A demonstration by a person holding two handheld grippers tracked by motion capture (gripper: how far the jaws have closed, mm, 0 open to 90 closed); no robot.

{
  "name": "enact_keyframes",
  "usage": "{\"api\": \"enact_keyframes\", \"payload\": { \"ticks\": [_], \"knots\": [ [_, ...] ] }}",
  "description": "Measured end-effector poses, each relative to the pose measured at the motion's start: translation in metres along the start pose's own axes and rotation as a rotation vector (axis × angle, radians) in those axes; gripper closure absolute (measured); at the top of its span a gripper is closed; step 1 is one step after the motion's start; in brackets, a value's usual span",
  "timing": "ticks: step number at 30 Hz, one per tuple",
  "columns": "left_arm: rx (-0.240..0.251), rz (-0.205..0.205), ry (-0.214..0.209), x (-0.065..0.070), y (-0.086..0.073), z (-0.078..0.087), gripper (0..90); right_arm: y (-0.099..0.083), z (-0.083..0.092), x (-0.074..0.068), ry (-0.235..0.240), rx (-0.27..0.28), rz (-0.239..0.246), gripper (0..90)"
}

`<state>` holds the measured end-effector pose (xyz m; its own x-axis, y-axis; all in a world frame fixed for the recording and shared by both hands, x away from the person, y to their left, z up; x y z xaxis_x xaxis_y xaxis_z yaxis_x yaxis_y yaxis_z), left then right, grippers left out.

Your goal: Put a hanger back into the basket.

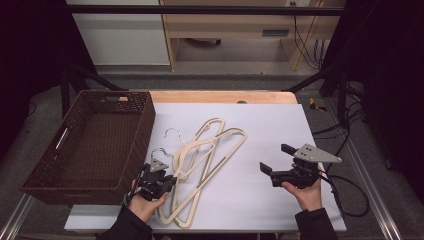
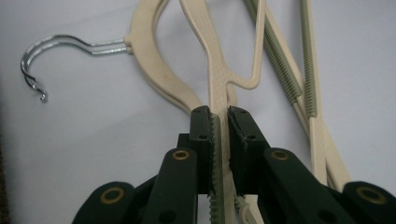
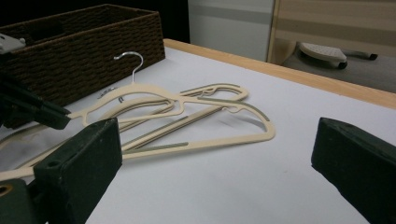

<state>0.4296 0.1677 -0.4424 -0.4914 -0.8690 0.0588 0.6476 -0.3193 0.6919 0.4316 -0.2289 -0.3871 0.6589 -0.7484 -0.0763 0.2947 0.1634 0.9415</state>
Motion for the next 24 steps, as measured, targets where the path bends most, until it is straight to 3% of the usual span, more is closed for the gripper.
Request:
{"api": "enact_keyframes", "payload": {
  "ticks": [6, 14, 18, 24],
  "knots": [
    [0.063, -0.037, -0.006, 0.006, 0.003, 0.013, 80.7, 0.002, -0.015, -0.011, 0.042, -0.02, 0.02, 4.3],
    [0.092, -0.085, -0.004, 0.014, 0.005, 0.023, 81.2, 0.016, -0.053, -0.042, 0.113, -0.043, 0.041, 8.2],
    [0.097, -0.095, -0.004, 0.016, 0.005, 0.024, 81.4, 0.027, -0.078, -0.055, 0.116, -0.039, 0.03, 11.5],
    [0.107, -0.102, -0.007, 0.018, 0.005, 0.027, 81.6, 0.038, -0.107, -0.06, 0.101, -0.05, 0.028, 15.7]
  ]
}}
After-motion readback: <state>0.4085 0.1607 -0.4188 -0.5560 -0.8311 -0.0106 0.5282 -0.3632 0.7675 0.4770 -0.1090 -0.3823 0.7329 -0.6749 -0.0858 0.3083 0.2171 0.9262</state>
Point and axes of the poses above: each handheld gripper's, and its own axes: z roughly backward along the jaws, y roughly out of its top, x roughly to its right, the point moved 1 cm from there along -z, roughly forward along the jaws, and after that the axes turned 2 degrees about y, right-handed, at the moved point
